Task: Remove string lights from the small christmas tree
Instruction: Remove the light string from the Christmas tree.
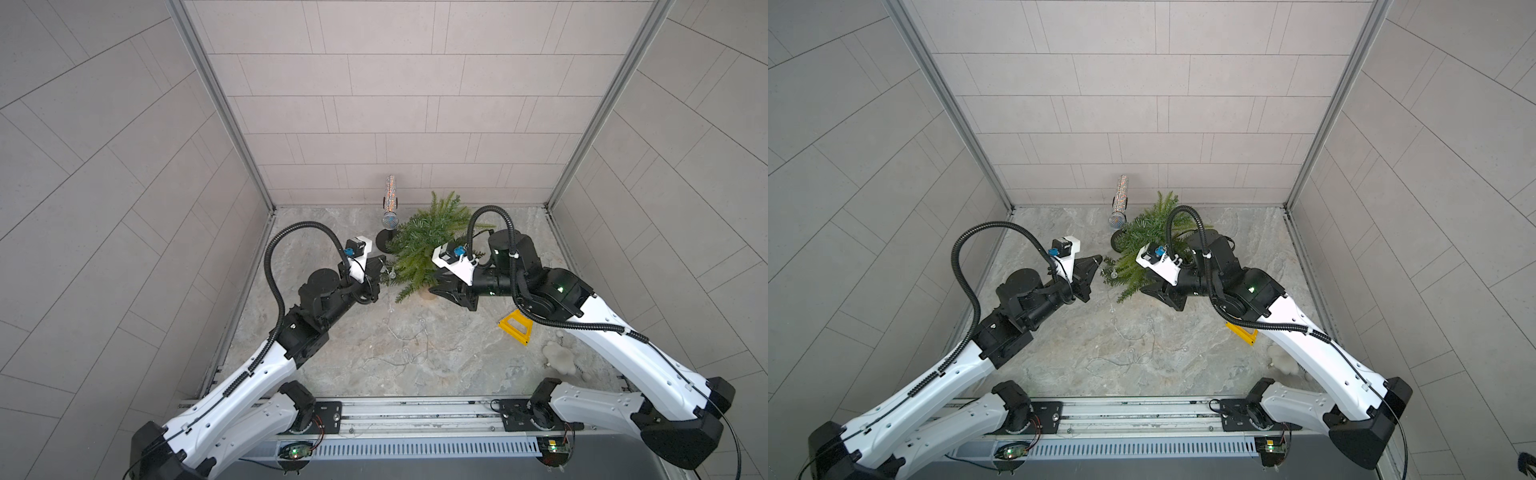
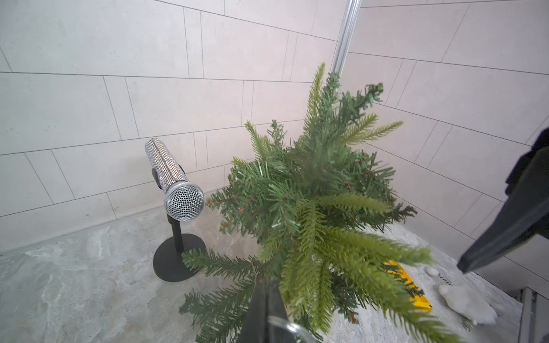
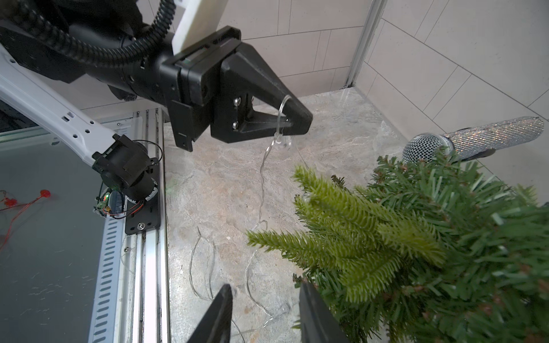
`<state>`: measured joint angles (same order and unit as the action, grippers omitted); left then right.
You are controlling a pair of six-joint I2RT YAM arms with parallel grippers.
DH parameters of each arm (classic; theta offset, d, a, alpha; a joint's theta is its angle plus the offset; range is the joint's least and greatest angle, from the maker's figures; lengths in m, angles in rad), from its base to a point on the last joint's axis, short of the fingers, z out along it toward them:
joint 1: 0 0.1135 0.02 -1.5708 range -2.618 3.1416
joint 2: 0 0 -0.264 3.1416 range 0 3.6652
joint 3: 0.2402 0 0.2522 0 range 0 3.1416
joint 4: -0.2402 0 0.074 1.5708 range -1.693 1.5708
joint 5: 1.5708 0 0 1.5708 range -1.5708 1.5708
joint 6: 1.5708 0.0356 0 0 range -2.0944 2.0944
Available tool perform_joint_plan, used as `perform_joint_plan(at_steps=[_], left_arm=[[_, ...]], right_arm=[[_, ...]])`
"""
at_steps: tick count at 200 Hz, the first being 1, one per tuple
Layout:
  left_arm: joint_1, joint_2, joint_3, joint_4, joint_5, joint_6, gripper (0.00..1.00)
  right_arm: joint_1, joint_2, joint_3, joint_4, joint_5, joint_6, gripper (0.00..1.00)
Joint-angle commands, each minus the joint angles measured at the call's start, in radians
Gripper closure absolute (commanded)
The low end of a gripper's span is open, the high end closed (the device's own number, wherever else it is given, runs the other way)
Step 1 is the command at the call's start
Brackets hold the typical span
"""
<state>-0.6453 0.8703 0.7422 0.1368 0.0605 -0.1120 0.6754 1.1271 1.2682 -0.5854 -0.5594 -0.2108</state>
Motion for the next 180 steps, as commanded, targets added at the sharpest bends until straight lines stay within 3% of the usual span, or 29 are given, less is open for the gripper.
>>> perform_joint_plan(at_steps=[1,72,180], left_arm=[[0.012,0.021,0.055,-0.058,-0.056,0.013,1.00],[0.157,0.177,0.211,-0.087,0.029,-0.014,1.00],[0.335,0.280,0.413,-0.252,0.321,0.021,1.00]], right_arm=[[-0.007,-0.017,0.017,0.030,-0.002,0.020,0.60],[-0.011,-0.021,0.060,0.058,-0.028,0.039,0.61],[-0.011,-0.032,0.051,0.063,-0.034,0.033,0.61]])
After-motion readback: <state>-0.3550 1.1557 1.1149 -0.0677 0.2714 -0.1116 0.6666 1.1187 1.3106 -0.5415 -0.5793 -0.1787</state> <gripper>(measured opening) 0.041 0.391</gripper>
